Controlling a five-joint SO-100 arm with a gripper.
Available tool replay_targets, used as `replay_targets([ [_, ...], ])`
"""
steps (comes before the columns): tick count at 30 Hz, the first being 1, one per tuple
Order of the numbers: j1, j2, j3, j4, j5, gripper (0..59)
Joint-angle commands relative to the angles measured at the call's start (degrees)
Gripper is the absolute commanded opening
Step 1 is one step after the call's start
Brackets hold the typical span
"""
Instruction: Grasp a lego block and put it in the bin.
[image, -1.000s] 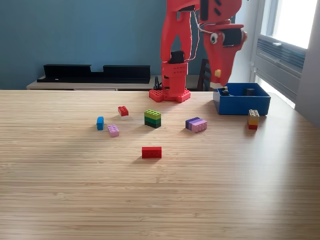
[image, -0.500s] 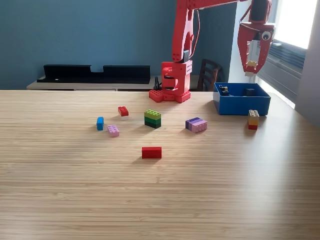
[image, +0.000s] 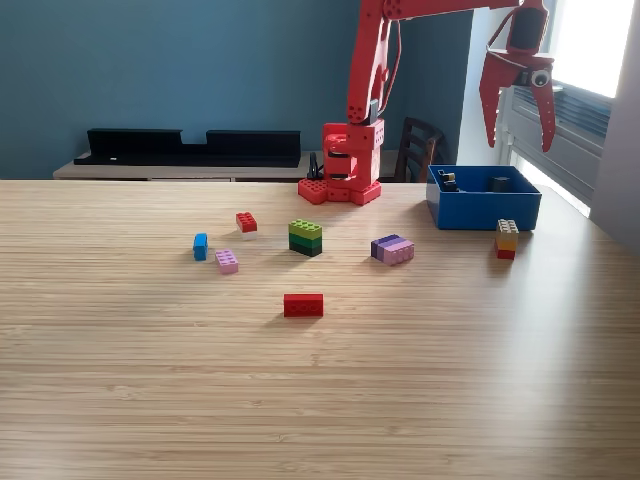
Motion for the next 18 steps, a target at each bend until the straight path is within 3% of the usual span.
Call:
replay_targets([
  [1, 1.2, 0.8, -2.8, 1.1, -0.6, 22.0],
  [5, 7.4, 0.8, -4.1, 1.1, 1.6, 0.7],
  [10, 22.6, 0.8, -5.6, 1.0, 4.4, 0.1],
  [18, 41.2, 0.9, -8.2, 0.8, 3.8, 0.1],
])
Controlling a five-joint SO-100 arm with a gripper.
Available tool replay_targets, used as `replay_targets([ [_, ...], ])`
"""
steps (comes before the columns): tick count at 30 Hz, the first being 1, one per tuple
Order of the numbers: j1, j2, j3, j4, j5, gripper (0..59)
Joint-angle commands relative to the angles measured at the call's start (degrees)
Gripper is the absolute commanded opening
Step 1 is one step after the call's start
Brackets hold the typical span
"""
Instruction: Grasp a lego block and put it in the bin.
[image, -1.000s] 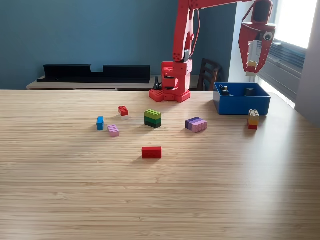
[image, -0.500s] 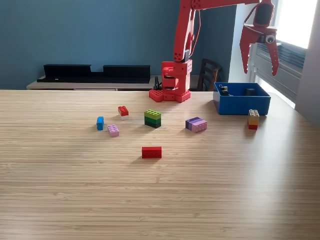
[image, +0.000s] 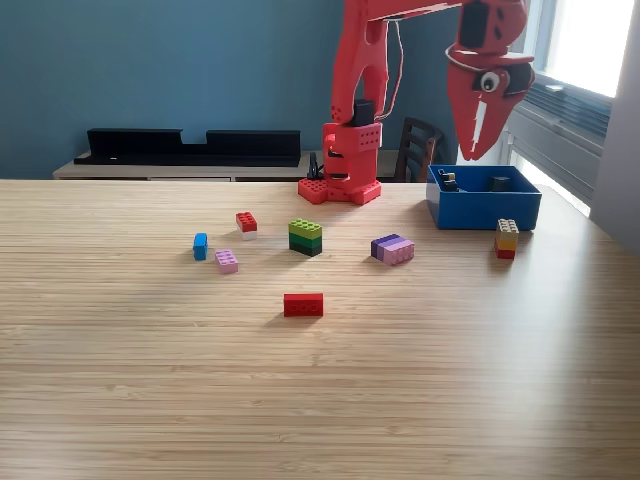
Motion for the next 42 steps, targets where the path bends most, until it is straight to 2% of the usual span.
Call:
replay_targets([
  [1, 9.0, 1.0, -4.5, 0.8, -0.6, 0.1],
  [10, 12.2, 1.0, -3.2, 0.4, -0.5, 0.1],
  [22, 20.5, 1.0, -4.5, -4.6, -1.7, 0.1],
  [31, 25.6, 0.9, -7.0, -6.1, 0.7, 0.1],
  [35, 29.7, 0.9, -7.1, -6.9, 4.4, 0.1],
  [42, 41.2, 0.8, -4.0, -11.1, 18.4, 0.1],
])
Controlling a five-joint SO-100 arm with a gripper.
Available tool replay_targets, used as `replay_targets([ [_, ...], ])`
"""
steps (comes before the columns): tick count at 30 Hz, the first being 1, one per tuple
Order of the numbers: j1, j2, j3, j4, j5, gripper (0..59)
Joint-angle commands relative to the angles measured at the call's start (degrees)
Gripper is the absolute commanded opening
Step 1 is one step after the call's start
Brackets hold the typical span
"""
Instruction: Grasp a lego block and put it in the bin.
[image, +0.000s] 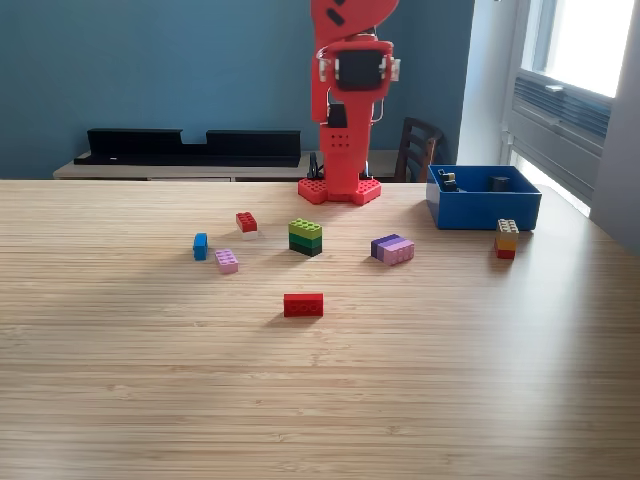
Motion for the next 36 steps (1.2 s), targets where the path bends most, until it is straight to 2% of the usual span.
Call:
replay_targets([
  [1, 6.9, 0.8, 0.6, -3.3, 9.0, 0.1],
  [7, 7.8, 1.3, 8.0, -6.2, 13.6, 0.1],
  [15, 7.8, 1.7, 16.9, -8.7, 13.8, 0.2],
  [17, 7.8, 1.7, 18.8, -8.6, 13.8, 3.2],
  [21, 8.5, 2.8, 20.5, -8.1, 12.4, 15.5],
  [23, 8.6, 4.7, 21.5, -8.2, 11.9, 18.2],
  [36, 6.2, 18.5, 30.6, -8.3, 7.9, 20.5],
])
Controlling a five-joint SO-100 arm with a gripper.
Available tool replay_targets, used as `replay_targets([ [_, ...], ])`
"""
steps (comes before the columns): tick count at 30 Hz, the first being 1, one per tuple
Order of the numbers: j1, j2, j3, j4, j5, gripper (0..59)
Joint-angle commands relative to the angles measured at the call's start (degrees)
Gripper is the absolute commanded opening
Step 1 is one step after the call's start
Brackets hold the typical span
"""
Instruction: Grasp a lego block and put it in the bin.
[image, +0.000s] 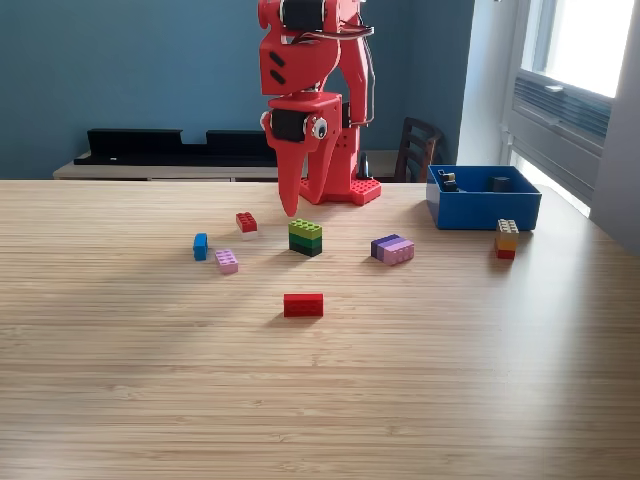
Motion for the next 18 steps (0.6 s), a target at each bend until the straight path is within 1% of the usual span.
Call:
replay_targets([
  [1, -1.5, 8.1, 1.5, -0.3, -1.1, 20.5],
  [5, -1.7, 9.1, 4.9, -0.9, -2.6, 19.7],
  [7, -1.7, 9.1, 8.1, -2.5, -3.4, 19.3],
  [11, -1.6, 9.1, 13.9, -6.2, -5.3, 21.0],
  [18, -0.7, 9.1, 17.6, -8.9, -6.5, 24.1],
])
